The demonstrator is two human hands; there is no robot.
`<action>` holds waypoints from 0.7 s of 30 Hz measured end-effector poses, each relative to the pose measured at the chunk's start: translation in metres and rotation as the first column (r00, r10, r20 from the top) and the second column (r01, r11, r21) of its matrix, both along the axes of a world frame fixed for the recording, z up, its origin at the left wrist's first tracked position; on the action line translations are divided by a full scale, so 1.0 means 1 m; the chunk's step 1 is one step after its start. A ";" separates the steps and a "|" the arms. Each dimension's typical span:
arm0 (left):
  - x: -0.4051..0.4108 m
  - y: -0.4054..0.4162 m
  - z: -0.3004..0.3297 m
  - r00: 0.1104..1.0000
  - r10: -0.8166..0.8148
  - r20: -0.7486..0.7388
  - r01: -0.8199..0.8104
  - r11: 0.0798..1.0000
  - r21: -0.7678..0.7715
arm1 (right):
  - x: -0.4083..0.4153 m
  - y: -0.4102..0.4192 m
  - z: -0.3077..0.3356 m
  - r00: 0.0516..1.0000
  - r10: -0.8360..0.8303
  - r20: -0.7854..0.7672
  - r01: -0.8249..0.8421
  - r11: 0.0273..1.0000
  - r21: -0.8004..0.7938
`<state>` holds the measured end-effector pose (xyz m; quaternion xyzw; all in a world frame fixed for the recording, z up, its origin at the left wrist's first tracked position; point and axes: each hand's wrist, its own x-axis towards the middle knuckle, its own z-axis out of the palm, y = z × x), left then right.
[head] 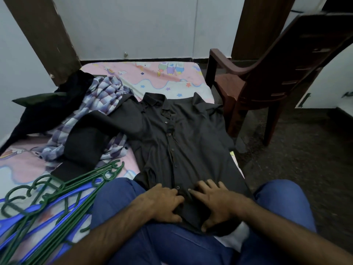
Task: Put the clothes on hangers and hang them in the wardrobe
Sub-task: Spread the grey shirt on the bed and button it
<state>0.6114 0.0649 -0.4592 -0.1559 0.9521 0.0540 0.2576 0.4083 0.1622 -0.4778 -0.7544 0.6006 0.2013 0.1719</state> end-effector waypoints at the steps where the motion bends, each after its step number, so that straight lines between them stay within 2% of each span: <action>1: -0.002 0.002 -0.002 0.999 -0.023 -0.035 0.021 0.998 -0.060 | 0.003 0.003 -0.003 0.999 0.014 -0.031 -0.015 0.999 -0.034; 3: -0.005 0.004 -0.008 0.991 -0.067 -0.113 0.050 0.988 -0.149 | 0.007 0.005 -0.006 0.998 0.010 -0.058 -0.016 0.994 -0.109; 5: -0.006 0.002 -0.010 0.979 -0.050 -0.200 0.016 0.986 -0.168 | 0.009 0.006 -0.009 0.999 -0.002 -0.035 -0.005 0.981 -0.192; 8: -0.010 -0.006 -0.002 0.938 0.112 -0.329 -0.158 0.981 -0.117 | 0.005 0.001 -0.016 0.998 0.058 0.009 -0.052 0.944 -0.326; 10: -0.014 -0.013 0.011 0.915 0.215 -0.342 -0.240 0.970 -0.031 | 0.006 -0.003 -0.001 0.995 0.072 0.075 -0.046 0.950 -0.309; 13: -0.019 -0.019 0.031 0.940 0.249 -0.233 -0.192 0.951 0.243 | 0.005 -0.009 0.033 0.991 0.034 0.131 -0.006 0.977 -0.211; 16: -0.021 -0.012 0.033 0.984 0.176 -0.017 -0.140 0.831 0.538 | 0.003 -0.014 0.049 0.967 -0.100 0.236 0.073 0.990 0.122; 19: -0.025 -0.016 0.029 0.971 0.164 0.173 -0.236 0.752 0.615 | 0.001 -0.022 0.045 0.943 -0.182 0.279 0.070 0.927 0.368; 21: -0.028 -0.037 0.033 0.964 0.222 0.148 -0.263 0.698 0.666 | -0.002 -0.037 0.041 0.933 -0.217 0.288 0.086 0.910 0.406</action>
